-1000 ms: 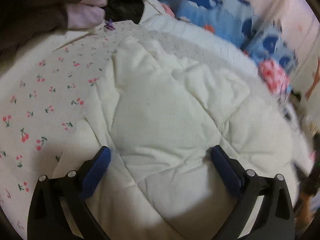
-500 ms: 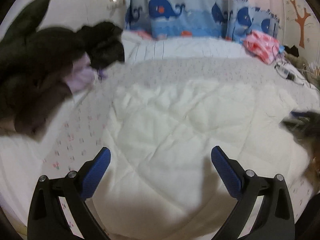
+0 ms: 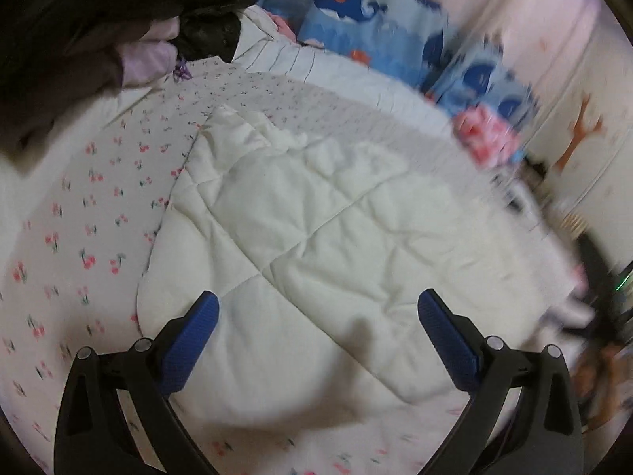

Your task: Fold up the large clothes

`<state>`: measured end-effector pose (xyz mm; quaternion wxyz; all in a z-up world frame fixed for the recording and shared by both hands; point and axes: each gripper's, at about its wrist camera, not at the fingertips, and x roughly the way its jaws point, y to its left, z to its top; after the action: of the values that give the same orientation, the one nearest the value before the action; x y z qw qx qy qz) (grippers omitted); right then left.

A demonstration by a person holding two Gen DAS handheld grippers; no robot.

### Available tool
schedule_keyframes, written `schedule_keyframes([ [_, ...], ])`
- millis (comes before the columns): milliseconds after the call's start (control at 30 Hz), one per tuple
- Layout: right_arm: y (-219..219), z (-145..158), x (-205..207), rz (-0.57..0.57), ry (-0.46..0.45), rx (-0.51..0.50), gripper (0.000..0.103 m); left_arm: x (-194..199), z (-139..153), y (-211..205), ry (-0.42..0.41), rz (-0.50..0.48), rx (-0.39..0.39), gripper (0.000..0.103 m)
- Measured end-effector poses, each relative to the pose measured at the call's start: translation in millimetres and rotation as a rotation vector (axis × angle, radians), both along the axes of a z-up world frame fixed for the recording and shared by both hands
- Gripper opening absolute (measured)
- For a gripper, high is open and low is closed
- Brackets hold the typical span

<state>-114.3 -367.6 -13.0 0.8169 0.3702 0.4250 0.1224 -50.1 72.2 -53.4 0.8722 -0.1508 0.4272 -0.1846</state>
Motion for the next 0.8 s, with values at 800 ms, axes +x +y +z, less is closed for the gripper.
schedule_keyframes([
  [800, -15.1, -46.7, 22.8, -0.007, -0.005, 0.067, 0.097, -38.5, -46.4, 12.2, 0.203, 0.290, -0.482, 0.096],
])
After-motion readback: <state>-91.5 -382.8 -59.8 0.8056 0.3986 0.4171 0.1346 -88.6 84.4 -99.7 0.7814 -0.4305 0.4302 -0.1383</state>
